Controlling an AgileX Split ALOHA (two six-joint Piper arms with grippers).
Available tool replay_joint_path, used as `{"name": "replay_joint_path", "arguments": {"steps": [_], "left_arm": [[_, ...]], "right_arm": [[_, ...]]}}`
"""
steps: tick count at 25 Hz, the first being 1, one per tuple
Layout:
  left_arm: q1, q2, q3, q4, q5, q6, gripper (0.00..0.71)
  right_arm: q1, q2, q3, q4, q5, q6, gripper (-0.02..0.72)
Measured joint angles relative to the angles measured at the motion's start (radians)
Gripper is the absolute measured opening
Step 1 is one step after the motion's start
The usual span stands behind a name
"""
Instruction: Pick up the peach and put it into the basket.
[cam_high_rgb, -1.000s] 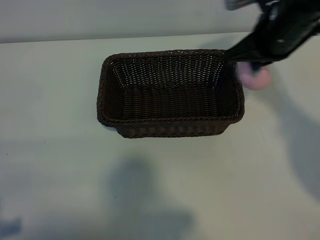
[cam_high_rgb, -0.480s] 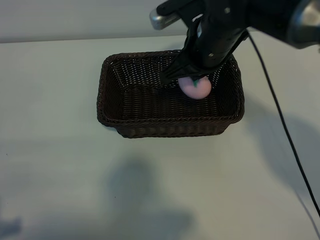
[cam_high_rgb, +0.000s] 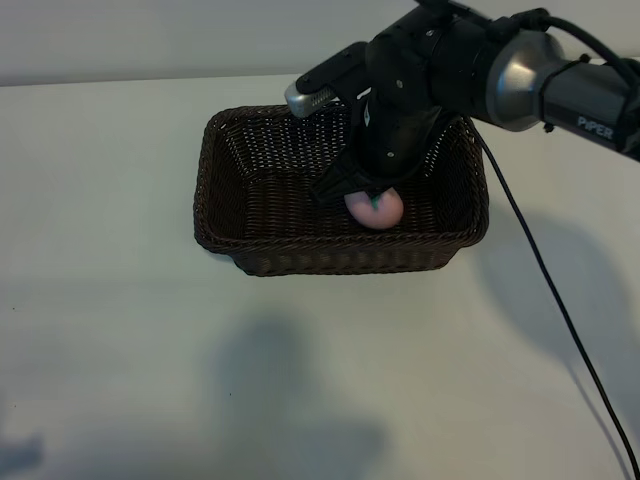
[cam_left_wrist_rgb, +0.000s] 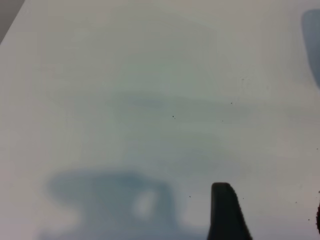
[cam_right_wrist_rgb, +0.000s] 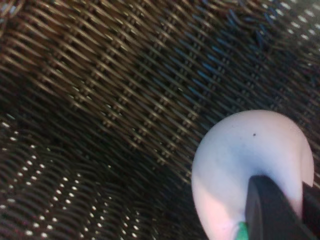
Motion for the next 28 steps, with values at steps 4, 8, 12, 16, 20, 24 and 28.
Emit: {"name": "replay_joint_path", "arguments": {"steps": [4, 8, 12, 16, 20, 24, 28], "left_arm": [[0.000, 0.000, 0.000, 0.000, 0.000, 0.000, 0.441], [0.000, 0.000, 0.000, 0.000, 0.000, 0.000, 0.441], [0.000, 0.000, 0.000, 0.000, 0.000, 0.000, 0.441], [-0.002, 0.000, 0.000, 0.000, 0.000, 0.000, 0.441], [-0.005, 0.000, 0.000, 0.000, 0.000, 0.000, 0.441], [-0.005, 0.000, 0.000, 0.000, -0.001, 0.000, 0.441], [-0.005, 0.000, 0.000, 0.000, -0.001, 0.000, 0.441]], "right_arm": [[0.000, 0.002, -0.006, 0.000, 0.002, -0.001, 0.246], [0.000, 0.002, -0.008, 0.000, 0.005, -0.007, 0.513], [0.000, 0.002, -0.008, 0.000, 0.010, -0.007, 0.660], [-0.003, -0.003, -0.012, -0.005, 0.038, -0.002, 0.667], [-0.050, -0.036, -0.014, -0.009, 0.048, 0.015, 0.632], [-0.154, -0.080, -0.016, -0.011, 0.054, 0.020, 0.601], [-0.288, -0.107, -0.016, -0.014, 0.068, 0.020, 0.596]]}}
